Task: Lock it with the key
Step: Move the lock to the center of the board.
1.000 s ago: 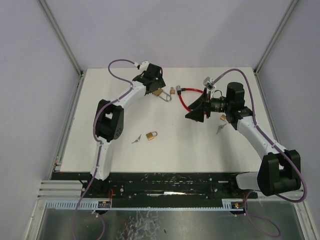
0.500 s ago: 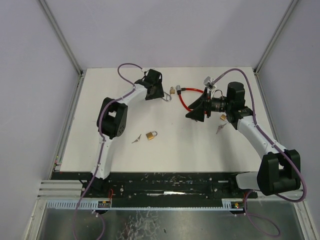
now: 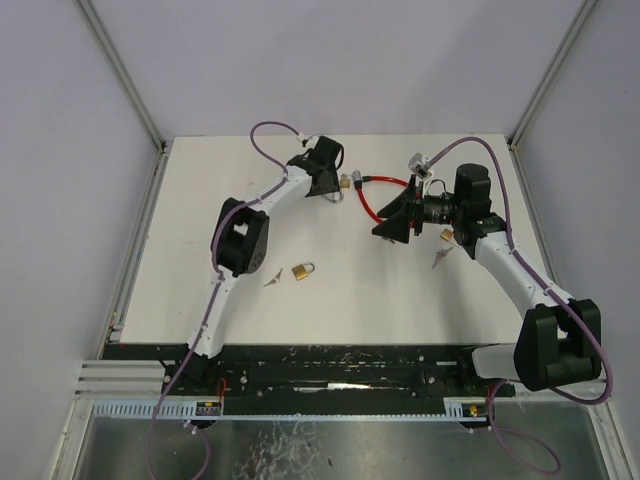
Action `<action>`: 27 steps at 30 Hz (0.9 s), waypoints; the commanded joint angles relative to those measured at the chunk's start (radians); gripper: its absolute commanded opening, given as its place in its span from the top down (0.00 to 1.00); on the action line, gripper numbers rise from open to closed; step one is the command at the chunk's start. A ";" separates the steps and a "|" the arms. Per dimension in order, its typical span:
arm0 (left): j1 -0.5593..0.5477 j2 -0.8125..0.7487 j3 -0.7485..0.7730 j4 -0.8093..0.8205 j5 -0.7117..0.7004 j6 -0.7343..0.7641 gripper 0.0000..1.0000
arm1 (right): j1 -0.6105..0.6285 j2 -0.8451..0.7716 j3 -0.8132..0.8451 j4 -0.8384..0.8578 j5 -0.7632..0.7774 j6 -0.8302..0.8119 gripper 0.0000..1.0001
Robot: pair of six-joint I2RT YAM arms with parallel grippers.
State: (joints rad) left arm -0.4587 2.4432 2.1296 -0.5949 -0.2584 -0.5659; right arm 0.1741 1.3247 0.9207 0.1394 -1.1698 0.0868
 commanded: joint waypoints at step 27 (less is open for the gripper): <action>-0.022 -0.199 -0.353 0.049 -0.066 0.113 0.89 | -0.012 -0.021 0.014 0.033 -0.023 0.024 0.26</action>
State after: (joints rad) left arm -0.4839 2.3508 1.9099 -0.6224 -0.3378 -0.4877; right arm 0.1692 1.3247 0.9203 0.1402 -1.1706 0.0948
